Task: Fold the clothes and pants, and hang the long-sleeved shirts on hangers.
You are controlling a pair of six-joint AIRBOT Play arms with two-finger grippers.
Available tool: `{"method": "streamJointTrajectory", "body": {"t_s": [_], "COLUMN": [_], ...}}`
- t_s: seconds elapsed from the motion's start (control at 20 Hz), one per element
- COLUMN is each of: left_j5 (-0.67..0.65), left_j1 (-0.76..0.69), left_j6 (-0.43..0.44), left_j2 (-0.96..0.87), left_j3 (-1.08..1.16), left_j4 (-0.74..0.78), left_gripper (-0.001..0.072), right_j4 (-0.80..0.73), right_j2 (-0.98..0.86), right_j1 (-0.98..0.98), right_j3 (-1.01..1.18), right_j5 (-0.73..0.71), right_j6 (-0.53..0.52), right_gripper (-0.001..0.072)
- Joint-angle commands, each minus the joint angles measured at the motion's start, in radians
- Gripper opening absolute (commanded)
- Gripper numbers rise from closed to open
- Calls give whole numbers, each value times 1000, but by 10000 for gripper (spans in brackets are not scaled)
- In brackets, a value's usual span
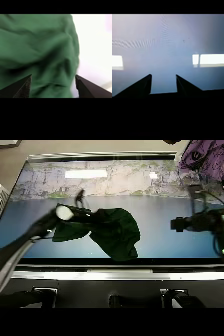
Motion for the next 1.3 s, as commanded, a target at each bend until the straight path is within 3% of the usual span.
{"method": "streamJointTrajectory", "body": {"t_s": [0.0, 0.1, 0.15, 0.3, 0.55, 0.85, 0.9, 0.95, 1.0, 1.25], "left_j5": [-212, -278, -298, -337, -393, -349, -325, -293, -259, -71], "left_j1": [232, 357, 409, 535, 656, 771, 786, 800, 809, 787], "left_j6": [60, 60, 60, 60, 60, 96, 107, 115, 131, 374], "left_j2": [130, 171, 179, 180, 180, 163, 152, 132, 107, -115], "left_j3": [-1, -1, -1, -1, -1, -18, -33, -52, -69, -82], "left_j4": [155, 209, 217, 219, 219, 217, 211, 199, 176, -160], "left_gripper": [622, 620, 619, 614, 615, 636, 684, 684, 684, 681], "right_j4": [632, 792, 834, 908, 946, 958, 958, 958, 959, 927], "right_j2": [-137, -277, -346, -508, -628, -667, -678, -682, -681, -609], "right_j1": [-314, -316, -292, -189, -21, 50, 66, 79, 81, 65], "right_j3": [-60, -74, -75, -74, -74, -74, -74, -74, -74, -74], "right_j5": [111, 95, 92, 111, 198, 278, 269, 268, 269, 255], "right_j6": [-160, -319, -378, -498, -542, -534, -535, -543, -546, -527], "right_gripper": [418, 432, 493, 496, 494, 460, 336, 138, 33, 31]}}
